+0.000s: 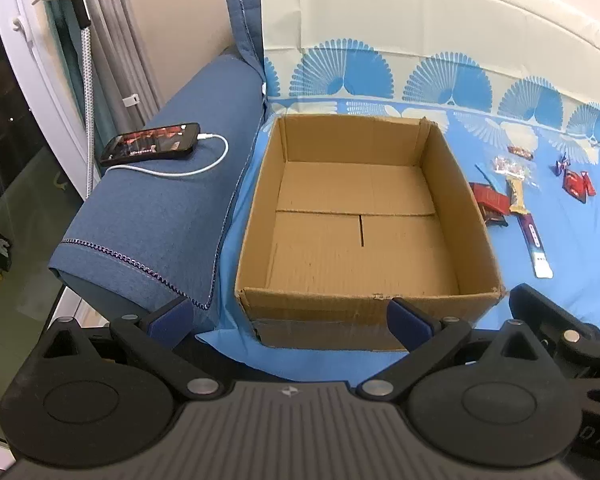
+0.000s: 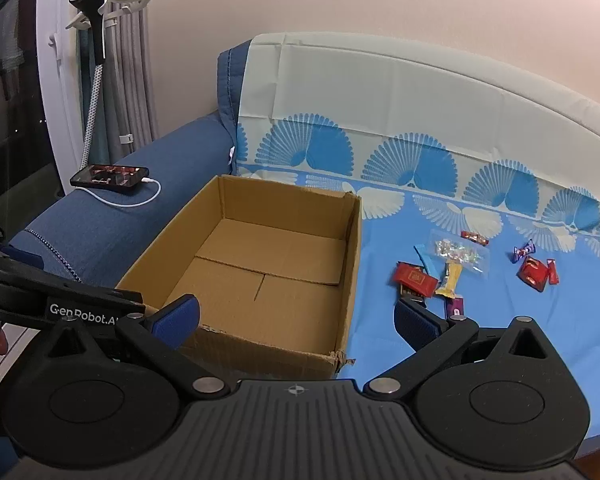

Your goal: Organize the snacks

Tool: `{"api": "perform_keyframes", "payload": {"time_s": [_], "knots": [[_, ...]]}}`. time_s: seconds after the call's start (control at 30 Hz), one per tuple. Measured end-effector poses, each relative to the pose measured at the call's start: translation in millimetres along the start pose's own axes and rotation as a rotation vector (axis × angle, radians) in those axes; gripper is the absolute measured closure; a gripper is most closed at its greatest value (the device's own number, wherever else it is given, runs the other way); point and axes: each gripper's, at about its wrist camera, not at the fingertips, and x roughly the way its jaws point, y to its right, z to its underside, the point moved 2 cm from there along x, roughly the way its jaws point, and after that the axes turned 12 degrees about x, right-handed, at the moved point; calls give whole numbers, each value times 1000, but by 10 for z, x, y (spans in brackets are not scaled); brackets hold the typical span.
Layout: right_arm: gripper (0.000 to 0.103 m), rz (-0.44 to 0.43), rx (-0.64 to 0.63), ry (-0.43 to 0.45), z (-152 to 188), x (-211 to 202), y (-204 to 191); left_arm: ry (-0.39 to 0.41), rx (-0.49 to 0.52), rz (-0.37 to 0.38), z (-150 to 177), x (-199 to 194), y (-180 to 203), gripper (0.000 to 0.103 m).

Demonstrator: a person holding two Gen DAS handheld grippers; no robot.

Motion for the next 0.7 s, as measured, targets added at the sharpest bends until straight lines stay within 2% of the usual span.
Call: {"api": "perform_keyframes", "payload": {"time_s": [0.7], "knots": [[0,-7,20,-20,27,44,25,-12,12,-8,26,27,35,0]]}}
